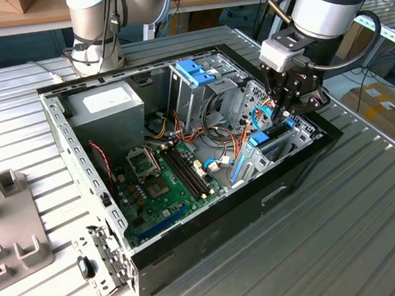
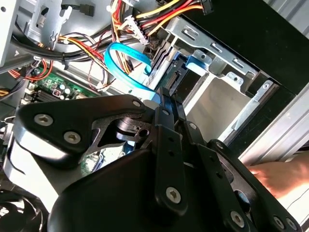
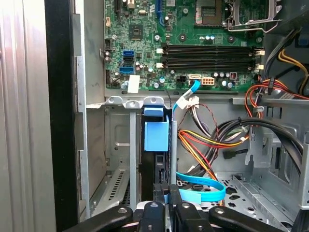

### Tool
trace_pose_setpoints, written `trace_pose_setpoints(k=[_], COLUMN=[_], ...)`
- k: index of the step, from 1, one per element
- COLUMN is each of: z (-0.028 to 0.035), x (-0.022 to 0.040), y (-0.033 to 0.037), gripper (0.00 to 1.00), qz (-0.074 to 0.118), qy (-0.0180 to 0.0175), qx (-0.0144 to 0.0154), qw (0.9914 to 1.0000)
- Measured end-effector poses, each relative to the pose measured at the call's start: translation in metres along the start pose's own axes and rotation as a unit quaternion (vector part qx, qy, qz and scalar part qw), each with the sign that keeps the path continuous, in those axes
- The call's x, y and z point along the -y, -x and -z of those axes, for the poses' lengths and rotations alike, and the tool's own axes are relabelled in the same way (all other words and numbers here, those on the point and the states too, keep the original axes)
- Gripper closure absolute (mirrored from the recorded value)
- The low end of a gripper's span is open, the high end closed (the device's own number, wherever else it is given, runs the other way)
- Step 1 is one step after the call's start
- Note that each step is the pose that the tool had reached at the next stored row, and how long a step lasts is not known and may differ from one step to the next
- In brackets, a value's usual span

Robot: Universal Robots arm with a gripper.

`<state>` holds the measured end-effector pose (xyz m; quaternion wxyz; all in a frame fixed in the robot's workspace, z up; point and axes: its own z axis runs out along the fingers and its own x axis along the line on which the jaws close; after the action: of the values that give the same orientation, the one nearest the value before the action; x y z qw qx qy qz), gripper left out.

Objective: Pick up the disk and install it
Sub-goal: 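Insert the first disk wire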

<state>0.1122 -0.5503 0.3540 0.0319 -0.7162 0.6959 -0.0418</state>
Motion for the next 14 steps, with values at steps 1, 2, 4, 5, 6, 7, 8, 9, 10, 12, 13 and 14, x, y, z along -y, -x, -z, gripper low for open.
trace_pose_setpoints(k=[1,2,4,5,6,7,8,9,10,12,13,14], z=[0.0,0.0001,0.0001,0.0003,0.0004,0.0005,0.0006,0.0007,0.001,0.001,0.001,0.001], x=[-0.0005,-0.001,-0.0021,-0.0025,-0.003,-0.0045,-0.0061,-0.0074,-0.0114,-0.0114,-0.0115,-0.0117], y=[-0.0001,-0.0003,-0.0012,-0.0016,-0.0019,-0.0025,-0.0031,-0.0036,-0.005,-0.005,-0.005,-0.005], gripper=[0.84,0.84,0.84,0.84,0.84,0.84,0.84,0.84,0.84,0.84,0.84,0.84], qz=[0.001,0.001,0.003,0.003,0.004,0.004,0.005,0.005,0.006,0.006,0.006,0.006], qy=[-0.0012,-0.0025,-0.0068,-0.0091,-0.0111,-0.0145,-0.0164,-0.0174,-0.0197,-0.0197,-0.0197,-0.0197], qx=[0.0008,0.0015,0.0029,0.0032,0.0035,0.0041,0.0041,0.0041,0.0041,0.0042,0.0042,0.0042], qw=[1.0,1.0,0.99997,0.99995,0.99993,0.99988,0.99985,0.99983,0.99978,0.99978,0.99978,0.99978])
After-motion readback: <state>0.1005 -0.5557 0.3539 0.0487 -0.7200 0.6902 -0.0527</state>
